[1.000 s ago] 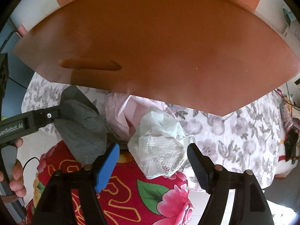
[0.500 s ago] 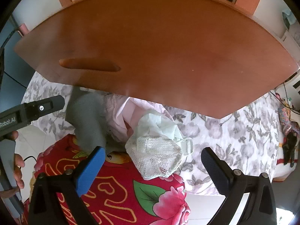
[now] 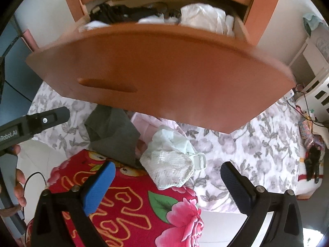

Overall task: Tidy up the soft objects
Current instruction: 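Raise both tools and move them back into the open drawer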

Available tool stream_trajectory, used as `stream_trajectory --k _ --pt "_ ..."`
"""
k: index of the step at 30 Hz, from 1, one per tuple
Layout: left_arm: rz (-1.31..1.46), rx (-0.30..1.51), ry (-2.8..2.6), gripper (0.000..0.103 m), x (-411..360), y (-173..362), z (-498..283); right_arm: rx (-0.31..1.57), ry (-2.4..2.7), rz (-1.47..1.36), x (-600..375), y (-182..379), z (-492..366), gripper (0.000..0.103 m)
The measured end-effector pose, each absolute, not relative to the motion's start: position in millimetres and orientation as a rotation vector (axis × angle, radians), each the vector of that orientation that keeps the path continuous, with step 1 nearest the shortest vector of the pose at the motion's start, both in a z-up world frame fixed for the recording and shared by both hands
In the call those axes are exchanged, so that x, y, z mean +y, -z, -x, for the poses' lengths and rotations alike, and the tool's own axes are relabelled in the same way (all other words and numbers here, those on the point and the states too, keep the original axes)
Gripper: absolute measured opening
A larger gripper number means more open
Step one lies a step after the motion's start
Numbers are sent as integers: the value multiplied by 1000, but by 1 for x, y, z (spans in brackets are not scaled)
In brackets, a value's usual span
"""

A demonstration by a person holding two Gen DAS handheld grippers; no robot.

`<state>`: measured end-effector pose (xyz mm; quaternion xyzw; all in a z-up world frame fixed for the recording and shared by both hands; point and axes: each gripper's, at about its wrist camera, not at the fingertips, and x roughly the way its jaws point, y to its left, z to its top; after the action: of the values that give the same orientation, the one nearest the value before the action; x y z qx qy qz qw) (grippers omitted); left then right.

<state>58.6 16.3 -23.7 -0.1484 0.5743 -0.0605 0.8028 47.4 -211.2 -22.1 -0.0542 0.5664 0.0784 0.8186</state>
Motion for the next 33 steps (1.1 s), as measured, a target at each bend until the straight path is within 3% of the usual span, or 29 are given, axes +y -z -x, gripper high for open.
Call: stream_trajectory --k 19,33 --pt "159 938 165 98 10 -76 -42 1007 -177 121 -210 -56 -31 103" --pt "160 894 181 98 4 -70 -74 864 -128 23 -231 -73 -60 103"
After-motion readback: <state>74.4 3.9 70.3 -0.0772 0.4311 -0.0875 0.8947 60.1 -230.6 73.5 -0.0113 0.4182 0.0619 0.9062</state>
